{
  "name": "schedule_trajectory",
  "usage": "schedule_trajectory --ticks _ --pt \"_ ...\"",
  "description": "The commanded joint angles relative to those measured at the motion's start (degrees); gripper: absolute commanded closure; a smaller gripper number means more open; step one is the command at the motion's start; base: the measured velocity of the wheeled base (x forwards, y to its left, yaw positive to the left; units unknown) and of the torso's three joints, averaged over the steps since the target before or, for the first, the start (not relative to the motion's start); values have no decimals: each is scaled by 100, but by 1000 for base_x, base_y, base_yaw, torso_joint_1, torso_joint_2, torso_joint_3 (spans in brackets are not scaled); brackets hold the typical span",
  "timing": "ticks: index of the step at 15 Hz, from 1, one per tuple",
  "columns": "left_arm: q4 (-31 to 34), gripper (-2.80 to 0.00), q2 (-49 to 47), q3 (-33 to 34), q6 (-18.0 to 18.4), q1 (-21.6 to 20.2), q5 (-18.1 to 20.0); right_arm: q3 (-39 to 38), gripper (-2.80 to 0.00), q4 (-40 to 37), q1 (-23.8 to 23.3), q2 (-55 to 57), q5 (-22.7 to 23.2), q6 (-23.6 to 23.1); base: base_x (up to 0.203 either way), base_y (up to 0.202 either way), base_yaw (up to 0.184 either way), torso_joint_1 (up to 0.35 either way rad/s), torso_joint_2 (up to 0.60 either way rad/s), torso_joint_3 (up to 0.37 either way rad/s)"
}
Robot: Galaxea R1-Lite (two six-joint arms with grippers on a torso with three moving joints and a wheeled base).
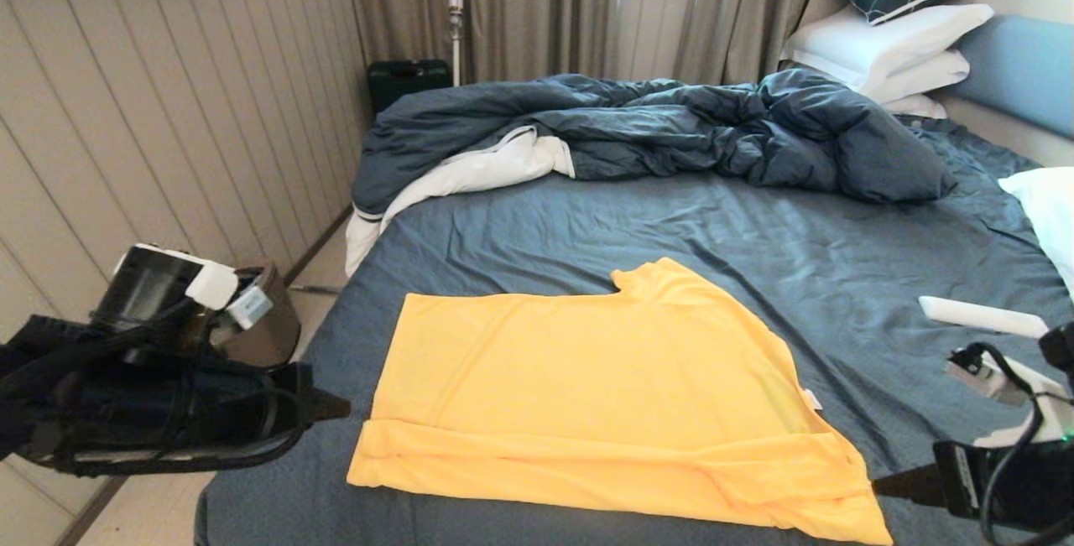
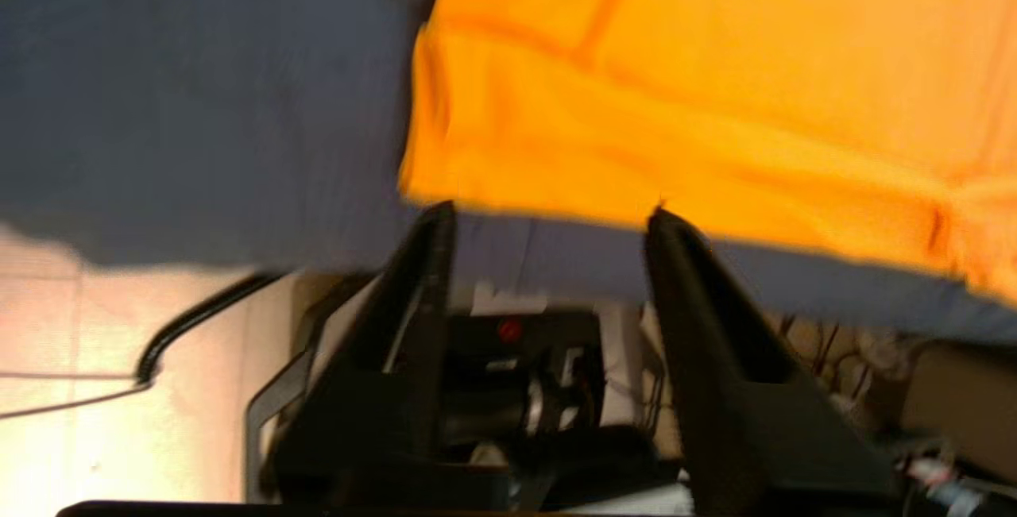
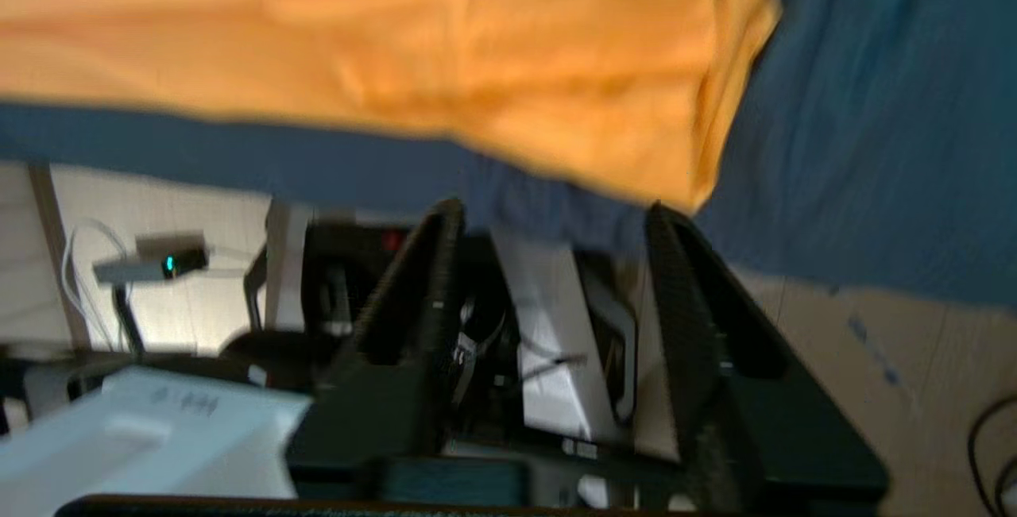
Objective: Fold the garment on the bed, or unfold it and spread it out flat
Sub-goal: Fold the yellow T-shirt
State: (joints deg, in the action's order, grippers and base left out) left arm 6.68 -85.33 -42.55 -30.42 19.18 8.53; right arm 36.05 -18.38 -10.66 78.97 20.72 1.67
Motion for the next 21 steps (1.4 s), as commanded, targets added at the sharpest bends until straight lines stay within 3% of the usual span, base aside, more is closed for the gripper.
schedule_trajectory --ticks 1,6,11,21 --pt "244 0 902 256 31 -1 7 -46 0 -129 185 -162 -83 0 0 0 0 0 0 0" --pt "888 0 1702 523 61 7 8 -35 0 62 994 703 -1036 51 0 0 0 0 0 0" --pt "898 0 1572 354 71 7 24 -47 0 845 1171 1532 -1094 70 0 0 0 0 0 0" --pt "895 0 1247 24 89 34 34 219 0 1074 1417 2341 -1262 70 0 0 0 0 0 0"
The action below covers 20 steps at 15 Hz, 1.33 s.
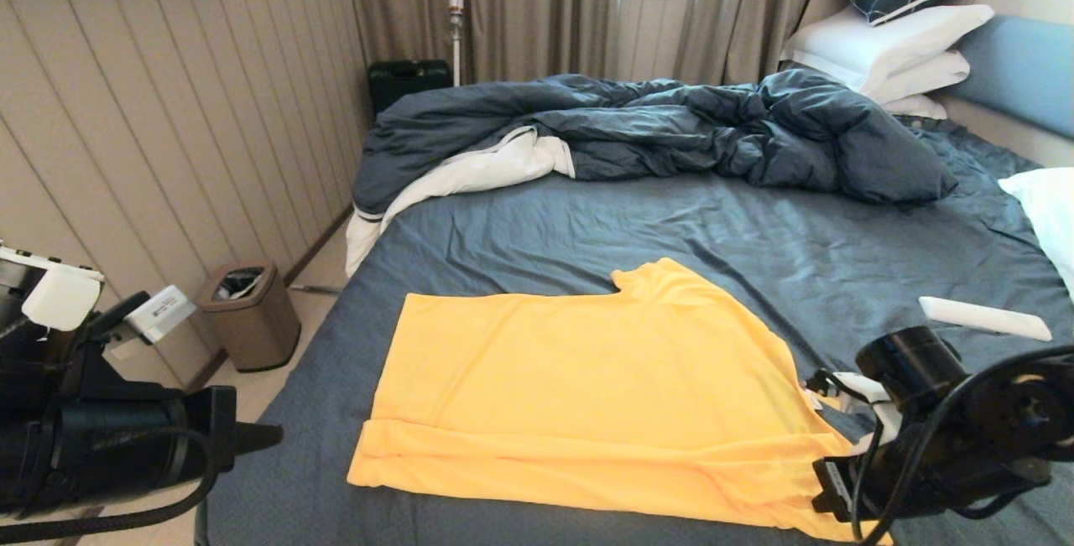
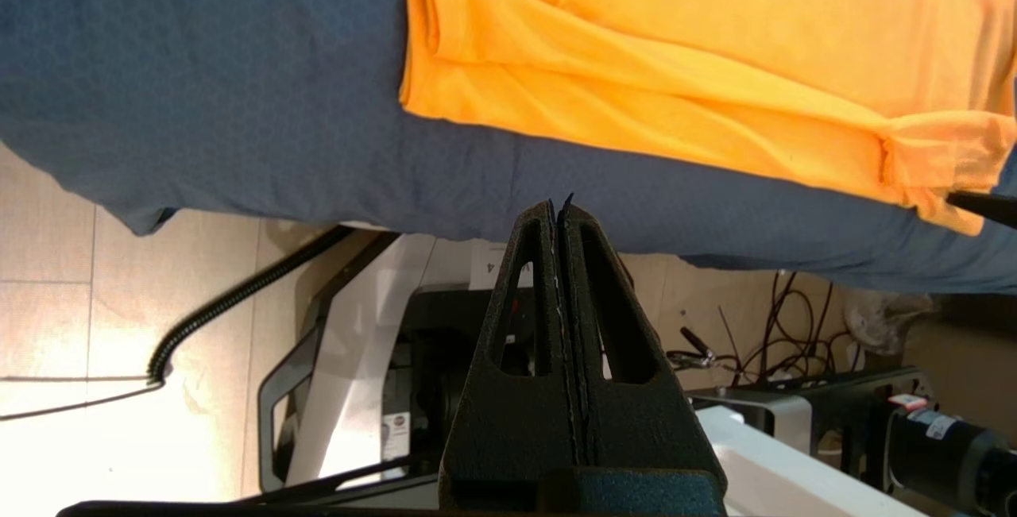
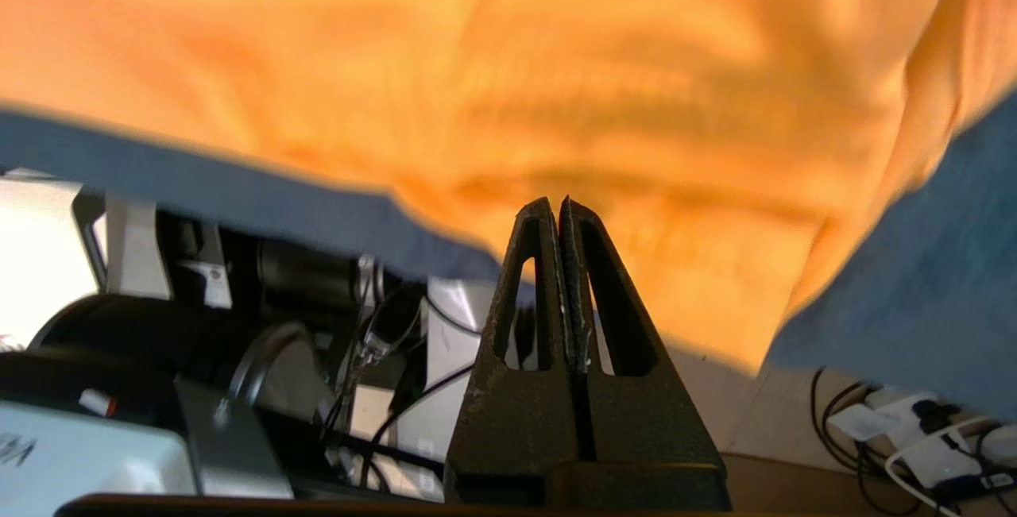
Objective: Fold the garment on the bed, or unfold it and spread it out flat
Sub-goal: Fold the yellow T-shirt
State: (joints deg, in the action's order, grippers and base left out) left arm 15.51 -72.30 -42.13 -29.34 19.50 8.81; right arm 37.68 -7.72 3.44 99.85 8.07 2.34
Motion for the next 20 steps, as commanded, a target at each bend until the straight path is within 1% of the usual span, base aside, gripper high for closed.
schedule_trajectory --ticks 1,3,5,9,16,18,20 --pt "13 0 -56 -41 -28 1 9 114 0 198 8 403 -16 8 0 0 0 0 0 0" --pt "31 0 -47 -67 -28 26 15 185 0 477 8 569 -68 29 0 0 0 0 0 0" --pt "36 0 -47 -85 -44 97 9 270 0 507 8 588 -69 58 0 0 0 0 0 0" --pt "48 0 -47 -146 -54 133 24 580 0 508 8 538 -69 313 0 0 0 0 0 0" --pt "48 0 6 -154 -72 168 24 1361 0 499 17 634 -86 765 0 0 0 0 0 0" --pt "57 0 23 -146 -80 168 24 1353 0 499 17 601 -86 838 0 0 0 0 0 0" --pt "57 0 32 -146 -80 176 24 1114 0 481 17 345 -86 832 0 0 0 0 0 0"
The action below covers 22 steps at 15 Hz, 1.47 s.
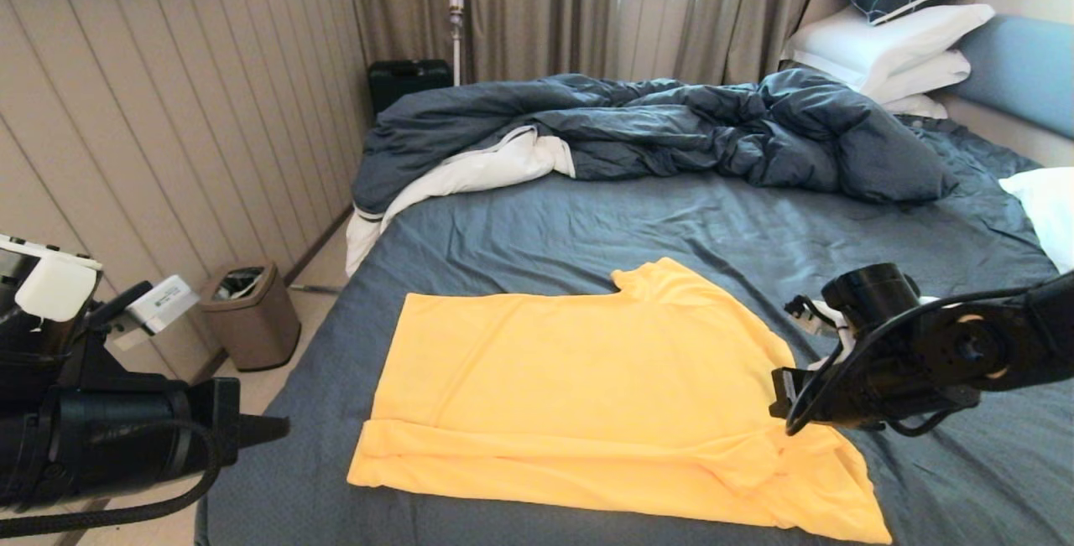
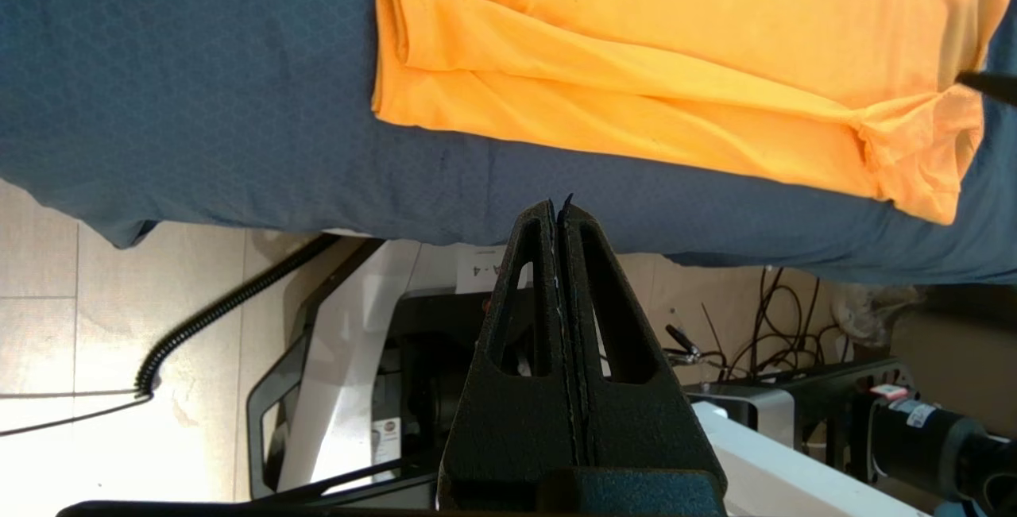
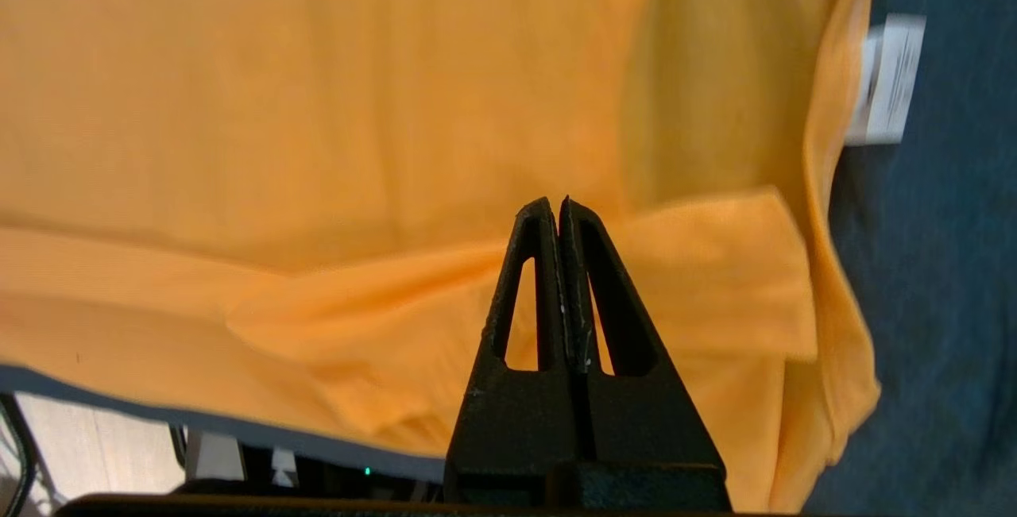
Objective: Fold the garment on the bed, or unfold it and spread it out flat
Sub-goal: Fold the yellow T-shirt
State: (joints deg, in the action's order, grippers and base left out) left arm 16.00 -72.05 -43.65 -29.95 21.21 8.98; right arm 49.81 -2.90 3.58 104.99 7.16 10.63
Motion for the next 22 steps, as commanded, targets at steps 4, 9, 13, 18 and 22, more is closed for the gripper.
schedule_trajectory --ticks 4,9,13,18,22 --pt "-2 0 -51 -41 -19 85 7 -1069 0 5 6 -1136 23 -70 0 0 0 0 0 0" --pt "-42 0 -563 -231 -65 669 11 -1470 0 -21 984 -1472 39 -45 0 0 0 0 0 0" --pt "-76 0 -1175 -544 -213 1247 16 -1183 0 6 1879 -824 -43 286 0 0 0 0 0 0" --pt "-365 0 -1996 -828 -231 1837 -3 -574 0 25 2239 63 -263 394 0 0 0 0 0 0" --pt "-515 0 -2583 -1097 -306 2154 -56 -139 0 26 2409 620 -334 400 0 0 0 0 0 0"
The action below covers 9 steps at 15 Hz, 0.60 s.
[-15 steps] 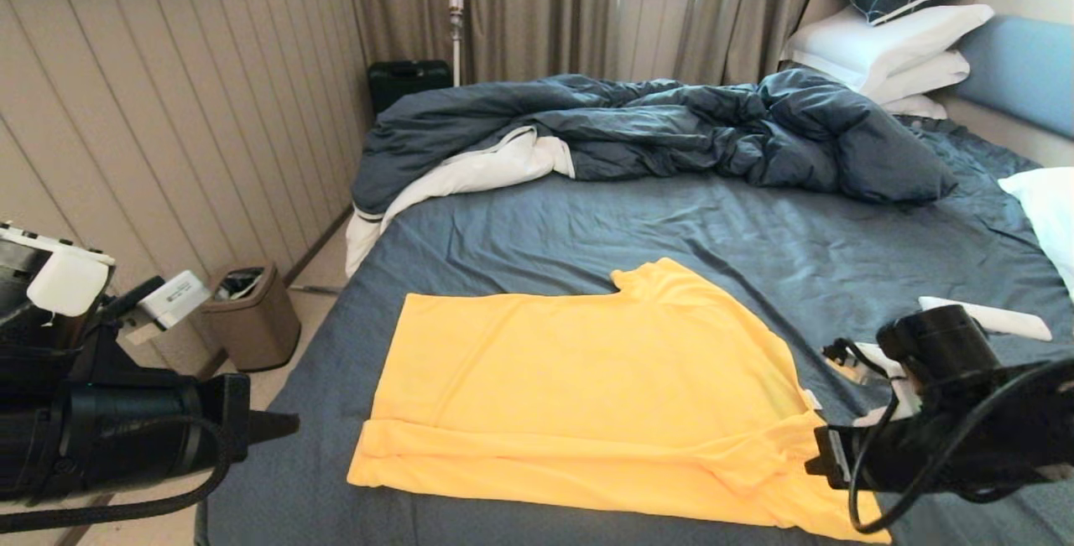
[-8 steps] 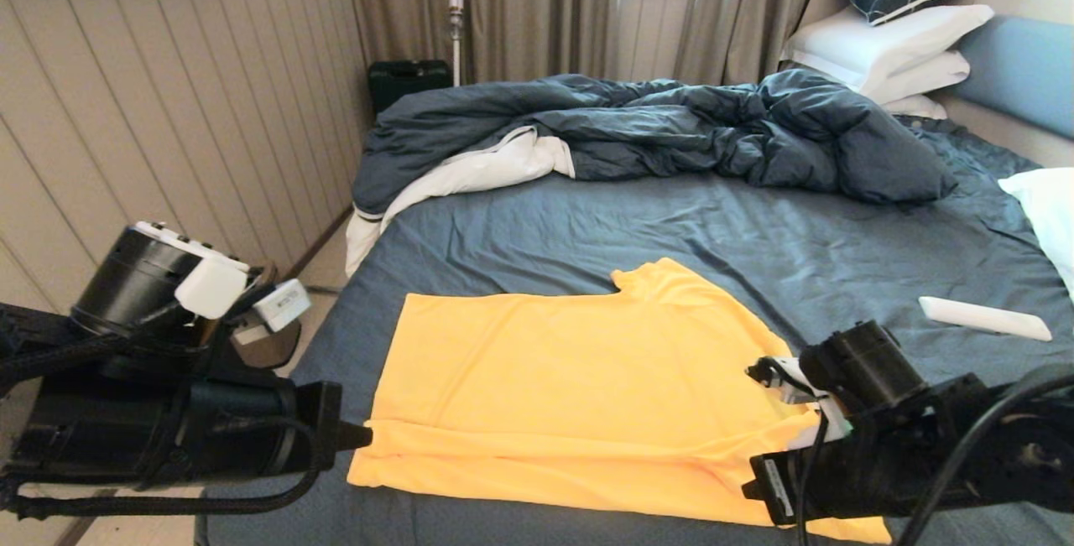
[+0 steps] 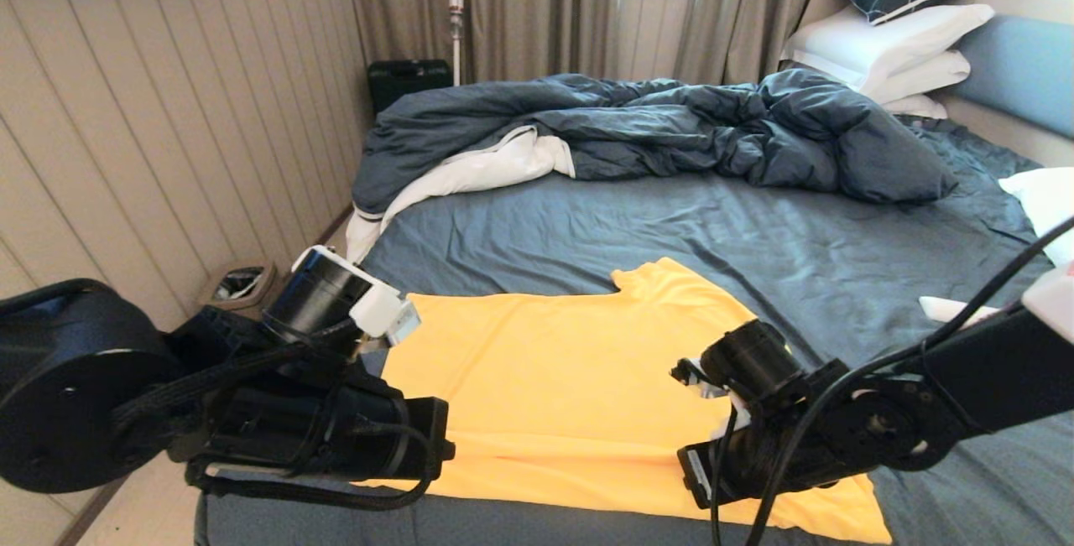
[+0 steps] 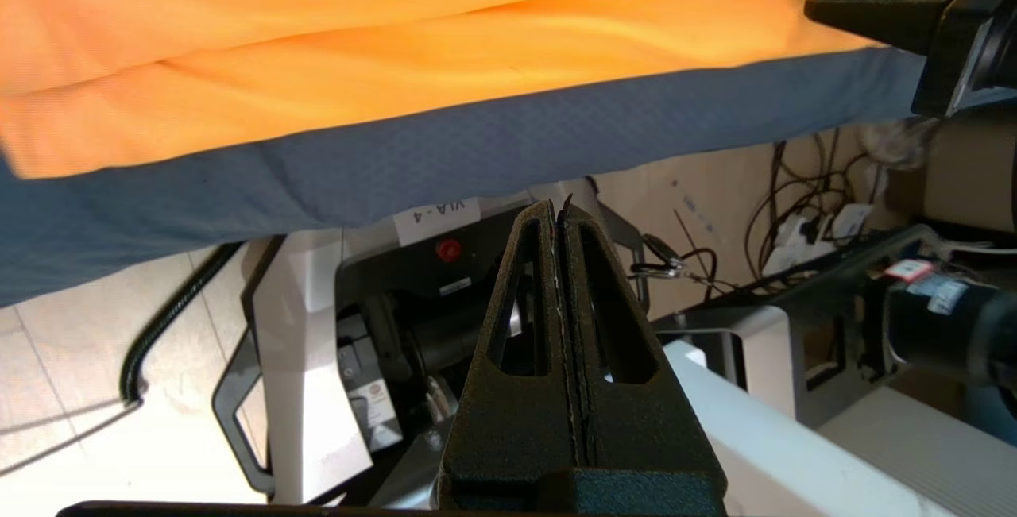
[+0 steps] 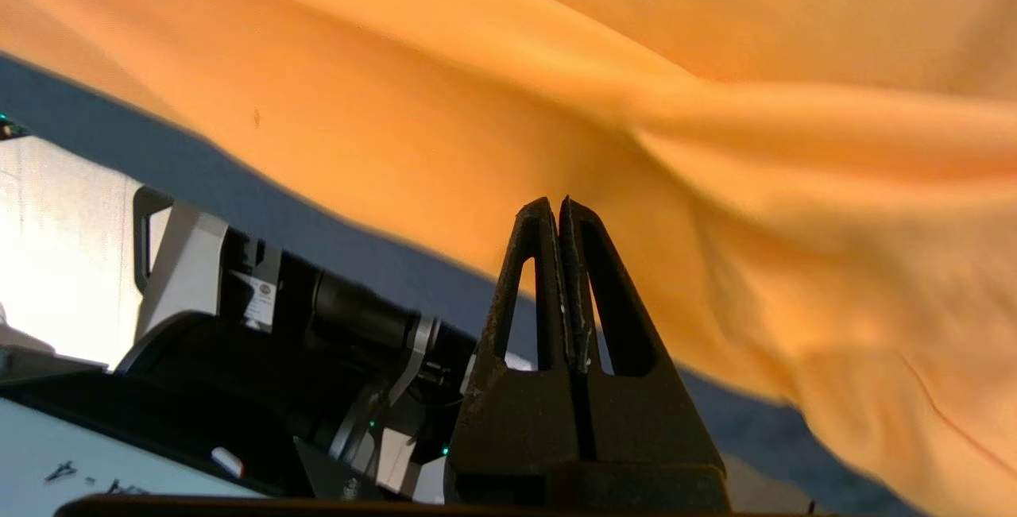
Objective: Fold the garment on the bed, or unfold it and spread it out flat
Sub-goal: Fold the yellow T-shirt
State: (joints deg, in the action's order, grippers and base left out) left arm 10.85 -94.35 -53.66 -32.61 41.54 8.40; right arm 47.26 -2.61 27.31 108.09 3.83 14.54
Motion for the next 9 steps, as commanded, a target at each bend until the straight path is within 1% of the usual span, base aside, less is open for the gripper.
schedule_trajectory --ticks 1,5,7,9 --pt "-13 0 -459 -183 -64 225 -2 238 0 -3 89 436 -50 21 0 0 0 0 0 0" --pt "-91 0 -734 -454 -144 533 -30 663 0 1 178 715 -76 128 0 0 0 0 0 0" --pt "-92 0 -882 -554 -185 703 -221 802 0 2 166 752 -89 136 0 0 0 0 0 0" --pt "-92 0 -992 -660 -219 853 -294 977 0 -1 119 867 -213 136 0 0 0 0 0 0"
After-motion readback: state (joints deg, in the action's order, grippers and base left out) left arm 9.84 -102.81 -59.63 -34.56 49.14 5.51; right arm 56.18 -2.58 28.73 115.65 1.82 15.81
